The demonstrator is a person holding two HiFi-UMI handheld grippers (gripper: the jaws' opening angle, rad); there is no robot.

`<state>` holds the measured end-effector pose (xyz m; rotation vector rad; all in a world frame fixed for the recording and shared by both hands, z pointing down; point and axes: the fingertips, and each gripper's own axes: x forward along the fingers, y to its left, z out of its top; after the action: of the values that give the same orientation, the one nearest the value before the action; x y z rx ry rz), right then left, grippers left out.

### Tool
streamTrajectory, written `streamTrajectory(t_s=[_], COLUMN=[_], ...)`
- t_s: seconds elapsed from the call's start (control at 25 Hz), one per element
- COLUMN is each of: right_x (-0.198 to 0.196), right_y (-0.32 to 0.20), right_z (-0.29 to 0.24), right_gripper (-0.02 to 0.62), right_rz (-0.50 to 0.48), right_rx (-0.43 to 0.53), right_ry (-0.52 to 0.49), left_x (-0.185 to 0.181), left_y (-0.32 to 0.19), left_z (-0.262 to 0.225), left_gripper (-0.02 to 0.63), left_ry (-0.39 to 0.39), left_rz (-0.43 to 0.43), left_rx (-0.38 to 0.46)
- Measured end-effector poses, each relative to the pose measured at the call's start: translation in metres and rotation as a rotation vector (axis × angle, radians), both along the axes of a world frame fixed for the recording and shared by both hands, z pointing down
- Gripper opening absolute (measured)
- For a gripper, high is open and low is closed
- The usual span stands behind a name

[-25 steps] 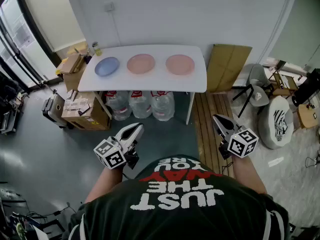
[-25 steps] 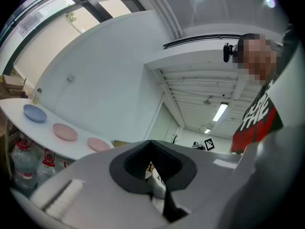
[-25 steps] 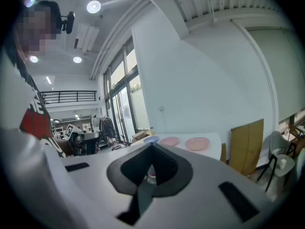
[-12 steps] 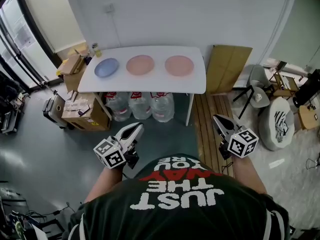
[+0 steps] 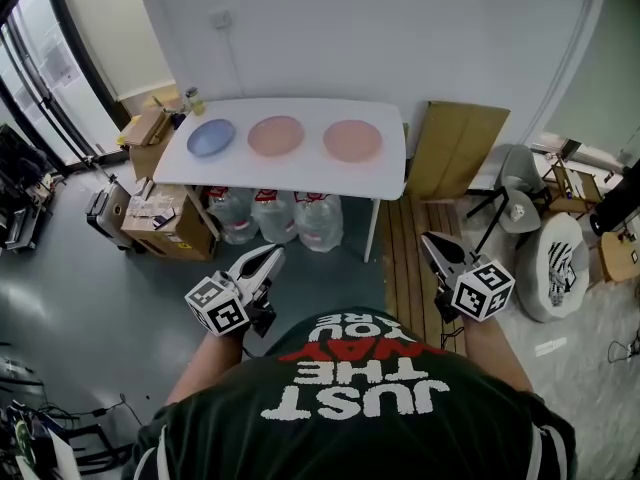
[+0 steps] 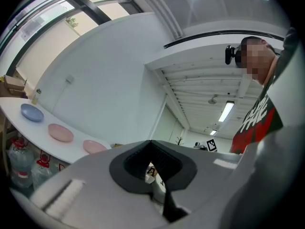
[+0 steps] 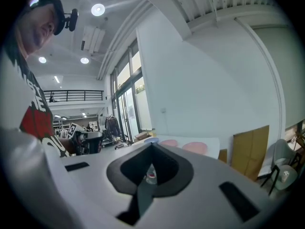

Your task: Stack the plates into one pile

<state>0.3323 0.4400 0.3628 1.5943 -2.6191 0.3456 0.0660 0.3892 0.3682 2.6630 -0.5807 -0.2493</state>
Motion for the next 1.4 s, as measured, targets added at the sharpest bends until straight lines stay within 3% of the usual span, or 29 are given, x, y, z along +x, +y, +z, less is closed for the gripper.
streamTrajectory(t_s=[0.24,0.44,0.6,0.88,1.04,1.2,1.4], right_x=[0.036,0.044,0.037,0.026,0.023,0.032,0.056], right_y=[-0.009,-0.042,-0.102,-0.264,-0.350,-0.413,-0.450], right_z=[0.015,0.036,0.052,0.064,0.069,0.090,0.134], right_gripper=[0.006,0.006,0.006,0.006,0.006,0.006,0.006], right_rz=[-0.033,-0.034,0.001,0.148,0.204,0.275,0.313], right_rx=[-0.026,-0.058,-0.080,-0.086,-0.134,-0.202,-0.332], right_ry=[-0.025,-0.016,-0.006,-0.016,-0.003,0.017,0.015], left_x=[0.043,0.049,0.047,0.060,0.063,0.065,0.088], left_y=[-0.003,-0.040,-0.115,-0.292,-0.376,-0.438,-0.477], left_z=[0.008,0.024,0.041,0.050,0.044,0.058,0.082], left_gripper=[0.008,0.008,0.008,0.008,0.008,0.008,0.008], left_ry=[-0.008,-0.020,-0.007,-0.038,-0.054,-0.088,-0.080], left_rz=[0.006,0.022,0.056,0.247,0.322,0.375,0.391], left_rx=[-0.012,-0.017,-0.051,0.042,0.041,0.023,-0.003])
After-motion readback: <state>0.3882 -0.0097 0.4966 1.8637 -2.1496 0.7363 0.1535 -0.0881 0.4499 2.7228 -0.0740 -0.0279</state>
